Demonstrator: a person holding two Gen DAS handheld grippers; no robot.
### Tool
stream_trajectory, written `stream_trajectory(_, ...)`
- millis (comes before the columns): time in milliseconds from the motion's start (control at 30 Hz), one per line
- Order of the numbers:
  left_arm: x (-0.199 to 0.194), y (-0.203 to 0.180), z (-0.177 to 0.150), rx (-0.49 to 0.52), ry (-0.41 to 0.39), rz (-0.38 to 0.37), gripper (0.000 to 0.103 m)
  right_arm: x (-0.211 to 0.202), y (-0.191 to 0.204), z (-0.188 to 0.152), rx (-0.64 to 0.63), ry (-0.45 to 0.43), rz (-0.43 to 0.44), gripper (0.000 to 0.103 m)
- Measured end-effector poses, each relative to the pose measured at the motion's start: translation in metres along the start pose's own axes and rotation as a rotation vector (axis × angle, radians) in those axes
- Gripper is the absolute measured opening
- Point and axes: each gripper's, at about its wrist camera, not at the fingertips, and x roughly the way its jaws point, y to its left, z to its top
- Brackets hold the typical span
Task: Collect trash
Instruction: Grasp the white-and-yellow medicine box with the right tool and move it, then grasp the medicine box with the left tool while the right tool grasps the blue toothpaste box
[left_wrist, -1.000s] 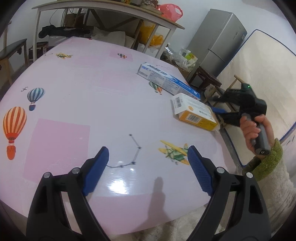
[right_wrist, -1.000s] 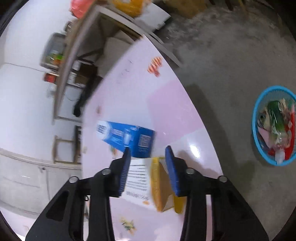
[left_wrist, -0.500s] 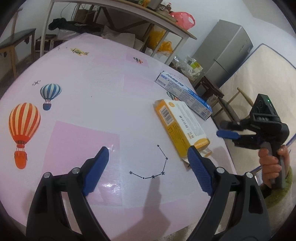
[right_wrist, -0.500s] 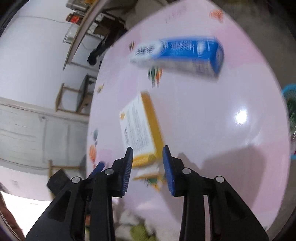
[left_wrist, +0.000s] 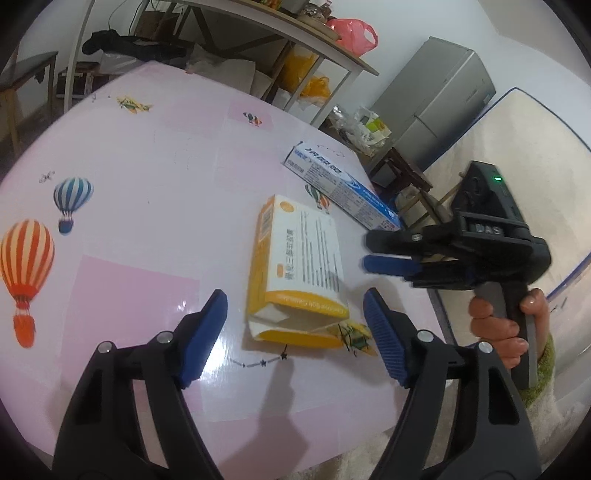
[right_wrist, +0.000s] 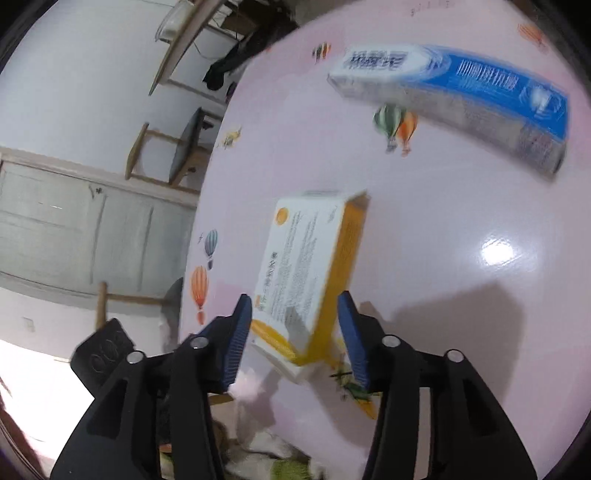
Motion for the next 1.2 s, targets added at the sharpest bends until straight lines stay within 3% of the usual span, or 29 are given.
stream_trajectory(133,0.015,-0.010,0.011,0.030,0.052,0.075,0.077,-0.033,0.001,0.015,-0.055,-0.105,-0.126,0.067)
stream_trajectory(200,0.023,-0.015,0.014,0.055,0.067,0.108,0.077,-0.040,0.014,0.023,-0.194,-0.155,-0.370,0.077)
stream_trajectory(300,0.031,-0.018,0.014,0.071,0.095,0.145,0.078,-0.033,0.029,0.038,-0.380,-0.156,-0.592,0.079)
stream_trajectory(400,0.036,-0.020,0.013,0.081,0.112,0.160,0.078,-0.026,0.032,0.056,-0.510,-0.140,-0.659,0.085)
stream_trajectory(533,0.040,-0.023,0.014,0.080,0.117,0.182,0.078,-0.010,0.015,0.084,-0.584,-0.078,-0.738,0.086)
stream_trajectory(667,0.041,-0.024,0.014,0.087,0.117,0.199,0.078,0.009,-0.008,0.109,-0.519,0.008,-0.696,0.086)
stream_trajectory(800,0.041,-0.026,0.013,0.094,0.116,0.205,0.078,0.008,-0.025,0.112,-0.406,0.055,-0.617,0.086)
stream_trajectory(967,0.039,-0.026,0.015,0.103,0.108,0.215,0.078,0.003,-0.040,0.090,-0.305,0.082,-0.571,0.063)
stream_trajectory(1200,0.037,-0.024,0.015,0.106,0.101,0.221,0.078,-0.020,-0.056,0.061,-0.166,0.045,-0.495,0.056)
